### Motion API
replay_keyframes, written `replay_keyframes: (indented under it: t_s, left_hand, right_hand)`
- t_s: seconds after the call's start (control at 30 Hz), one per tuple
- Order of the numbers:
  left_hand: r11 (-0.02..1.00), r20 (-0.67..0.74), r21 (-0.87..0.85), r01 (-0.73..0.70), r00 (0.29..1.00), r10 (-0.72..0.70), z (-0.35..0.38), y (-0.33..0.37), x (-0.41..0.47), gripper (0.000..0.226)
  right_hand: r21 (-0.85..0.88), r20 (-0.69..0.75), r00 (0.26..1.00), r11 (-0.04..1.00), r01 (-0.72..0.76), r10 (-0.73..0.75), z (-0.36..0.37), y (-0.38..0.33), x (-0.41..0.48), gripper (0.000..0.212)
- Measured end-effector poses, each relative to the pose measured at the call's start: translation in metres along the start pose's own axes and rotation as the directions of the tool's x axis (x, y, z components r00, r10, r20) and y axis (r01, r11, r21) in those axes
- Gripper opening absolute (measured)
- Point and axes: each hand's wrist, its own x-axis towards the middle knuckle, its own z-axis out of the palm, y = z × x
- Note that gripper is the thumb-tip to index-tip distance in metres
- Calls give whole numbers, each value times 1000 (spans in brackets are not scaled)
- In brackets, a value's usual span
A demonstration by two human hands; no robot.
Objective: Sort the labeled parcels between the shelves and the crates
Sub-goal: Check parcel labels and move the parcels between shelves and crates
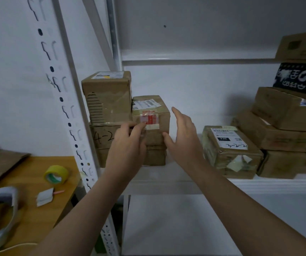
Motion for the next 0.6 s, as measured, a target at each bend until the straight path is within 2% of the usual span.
replay_keyframes:
  t_s: [0.1, 0.27, 0.43, 0.53, 0.6]
  left_hand:
    - [996, -13, -34, -82, 997, 82, 8, 20, -5, 29]
    - [975, 99, -141, -174, 977, 188, 44, 61, -17, 33]
    - [952, 180, -201, -230, 947, 266, 88, 107, -25, 34]
    - [957, 223, -168, -236, 936, 271, 115, 131, -15, 38]
    - [972, 270, -128, -199, 936, 227, 133, 144, -4, 50]
  right_hand:
    - [-89, -26, 999, 996, 26, -28, -29, 16, -17, 47]
    - [-278, -9, 996, 956, -92, 93, -83, 61, -50, 28]
    - [-404, -11, 964, 881, -248, 266, -133, 107, -74, 28]
    - [-392, -12, 943, 866, -312, 334, -153, 126, -80, 33]
    - [-351, 17, 925, 869, -349, 379, -158, 134, -82, 38]
